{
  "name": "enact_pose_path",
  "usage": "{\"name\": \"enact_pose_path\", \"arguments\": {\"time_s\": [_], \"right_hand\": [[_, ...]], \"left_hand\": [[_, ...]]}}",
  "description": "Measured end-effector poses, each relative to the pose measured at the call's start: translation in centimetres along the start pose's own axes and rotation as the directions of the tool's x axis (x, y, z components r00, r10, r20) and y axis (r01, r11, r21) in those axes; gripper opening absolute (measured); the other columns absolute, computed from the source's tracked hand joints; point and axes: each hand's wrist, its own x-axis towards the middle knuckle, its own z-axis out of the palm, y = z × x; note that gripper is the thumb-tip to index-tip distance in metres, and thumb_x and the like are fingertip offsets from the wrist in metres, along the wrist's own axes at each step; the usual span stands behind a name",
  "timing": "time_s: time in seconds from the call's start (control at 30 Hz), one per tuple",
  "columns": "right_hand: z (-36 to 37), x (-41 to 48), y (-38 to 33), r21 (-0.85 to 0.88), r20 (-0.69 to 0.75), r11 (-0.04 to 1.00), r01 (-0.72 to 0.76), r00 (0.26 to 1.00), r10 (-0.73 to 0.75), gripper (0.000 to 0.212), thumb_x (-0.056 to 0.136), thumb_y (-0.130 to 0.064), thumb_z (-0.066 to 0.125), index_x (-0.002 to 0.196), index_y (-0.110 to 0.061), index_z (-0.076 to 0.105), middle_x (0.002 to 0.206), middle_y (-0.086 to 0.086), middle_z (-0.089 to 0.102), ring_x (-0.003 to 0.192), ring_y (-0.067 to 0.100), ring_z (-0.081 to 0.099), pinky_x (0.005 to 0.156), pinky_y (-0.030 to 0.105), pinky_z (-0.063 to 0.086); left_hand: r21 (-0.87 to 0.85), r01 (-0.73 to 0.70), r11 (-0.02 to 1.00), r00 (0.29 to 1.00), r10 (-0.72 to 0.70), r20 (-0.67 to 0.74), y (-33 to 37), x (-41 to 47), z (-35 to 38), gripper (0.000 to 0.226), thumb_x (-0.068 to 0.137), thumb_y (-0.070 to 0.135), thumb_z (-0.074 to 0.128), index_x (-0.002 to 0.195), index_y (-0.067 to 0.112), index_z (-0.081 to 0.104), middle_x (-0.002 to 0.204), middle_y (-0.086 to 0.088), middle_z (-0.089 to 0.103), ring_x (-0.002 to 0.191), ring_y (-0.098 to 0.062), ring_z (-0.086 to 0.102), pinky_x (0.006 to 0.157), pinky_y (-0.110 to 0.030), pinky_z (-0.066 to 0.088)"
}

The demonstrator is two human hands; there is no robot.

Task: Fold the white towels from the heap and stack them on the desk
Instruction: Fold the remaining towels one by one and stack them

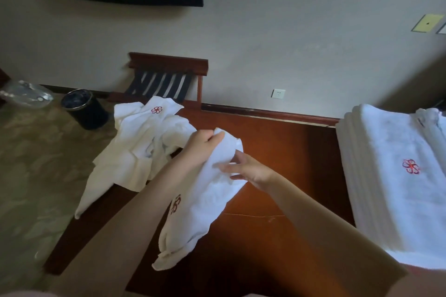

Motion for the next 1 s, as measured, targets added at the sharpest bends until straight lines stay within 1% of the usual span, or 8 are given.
{"name": "enact_pose_path", "arguments": {"time_s": [0.13, 0.2, 0.3, 0.43, 0.57, 0.7, 0.8, 1.0], "right_hand": [[-1.8, -3.0, -0.2, 0.056, -0.242, 0.989, 0.139, 0.963, -0.122, 0.041, 0.083, -0.044, 0.070, 0.120, -0.026, 0.062, 0.116, -0.007, 0.068, 0.108, 0.012, 0.063, 0.092, 0.030, 0.051], [-2.8, -4.7, -0.3, 0.058, -0.384, 0.971, 0.232, 0.903, -0.193, 0.032, 0.087, -0.037, 0.068, 0.105, -0.010, 0.069, 0.102, 0.006, 0.072, 0.091, 0.011, 0.068, 0.076, 0.020, 0.052], [-3.9, -7.5, -0.6, -0.005, -0.576, 0.949, 0.316, 0.775, -0.261, 0.035, 0.088, -0.026, 0.067, 0.082, 0.008, 0.063, 0.075, 0.017, 0.061, 0.069, 0.015, 0.053, 0.066, 0.026, 0.043], [-6.5, -11.2, -1.5, -0.110, -0.687, 0.922, 0.370, 0.643, -0.339, 0.031, 0.091, -0.023, 0.063, 0.071, 0.000, 0.063, 0.067, 0.012, 0.059, 0.067, 0.011, 0.052, 0.065, 0.023, 0.041], [-8.2, -13.5, -2.4, -0.004, -0.753, 0.895, 0.446, 0.588, -0.296, 0.029, 0.094, -0.032, 0.052, 0.076, -0.010, 0.046, 0.064, -0.001, 0.040, 0.062, 0.015, 0.038, 0.058, 0.030, 0.034], [-8.0, -14.9, -1.1, 0.074, -0.582, 0.891, 0.448, 0.745, -0.326, 0.041, 0.086, -0.042, 0.067, 0.100, -0.005, 0.057, 0.091, 0.006, 0.066, 0.084, 0.015, 0.062, 0.072, 0.030, 0.049], [-6.7, -14.7, 1.7, 0.039, -0.390, 0.981, 0.188, 0.907, -0.158, 0.044, 0.080, -0.032, 0.075, 0.109, -0.001, 0.062, 0.105, 0.018, 0.068, 0.099, 0.016, 0.067, 0.095, 0.040, 0.051], [-4.3, -12.7, 5.2, -0.014, -0.036, 0.988, -0.153, 0.988, 0.152, 0.040, 0.089, -0.036, 0.066, 0.123, -0.016, 0.058, 0.114, -0.002, 0.069, 0.103, 0.015, 0.067, 0.090, 0.036, 0.055]], "left_hand": [[-0.066, -0.134, 0.989, 0.989, 0.129, -0.077, 4.6, 0.0, 1.9, 0.053, 0.096, 0.032, 0.053, 0.049, 0.021, 0.032, 0.043, 0.006, 0.034, 0.046, -0.007, 0.036, 0.047, -0.017, 0.026], [-0.088, -0.176, 0.980, 0.981, 0.168, -0.092, 6.8, 0.1, 2.9, 0.055, 0.096, 0.033, 0.054, 0.048, 0.018, 0.032, 0.041, 0.005, 0.034, 0.043, -0.006, 0.036, 0.044, -0.016, 0.026], [-0.082, -0.269, 0.960, 0.959, 0.260, -0.113, 10.1, -0.1, 4.0, 0.059, 0.096, 0.032, 0.055, 0.049, 0.016, 0.024, 0.044, 0.003, 0.025, 0.046, -0.012, 0.028, 0.047, -0.026, 0.023], [-0.112, -0.345, 0.932, 0.930, 0.323, -0.178, 13.4, -0.5, 5.4, 0.058, 0.096, 0.026, 0.055, 0.049, 0.016, 0.023, 0.047, 0.001, 0.025, 0.048, -0.013, 0.028, 0.053, -0.033, 0.022], [-0.202, -0.436, 0.877, 0.889, 0.384, -0.250, 17.1, -1.1, 7.4, 0.041, 0.096, 0.017, 0.055, 0.060, -0.001, 0.054, 0.074, -0.004, 0.056, 0.071, -0.012, 0.050, 0.069, -0.029, 0.037], [-0.413, -0.276, 0.868, 0.958, 0.215, -0.189, 19.8, -1.1, 8.8, 0.050, 0.098, 0.027, 0.050, 0.054, 0.018, 0.029, 0.050, 0.007, 0.027, 0.052, -0.009, 0.029, 0.055, -0.031, 0.023], [-0.459, -0.237, 0.856, 0.965, 0.153, -0.215, 19.6, -0.7, 9.2, 0.050, 0.098, 0.031, 0.050, 0.056, 0.020, 0.027, 0.051, 0.007, 0.023, 0.053, -0.011, 0.025, 0.054, -0.031, 0.021], [-0.375, -0.175, 0.910, 0.937, 0.037, -0.347, 12.7, 0.5, 6.0, 0.048, 0.094, 0.028, 0.054, 0.052, 0.016, 0.032, 0.049, 0.006, 0.029, 0.046, -0.004, 0.028, 0.053, -0.028, 0.025]]}}
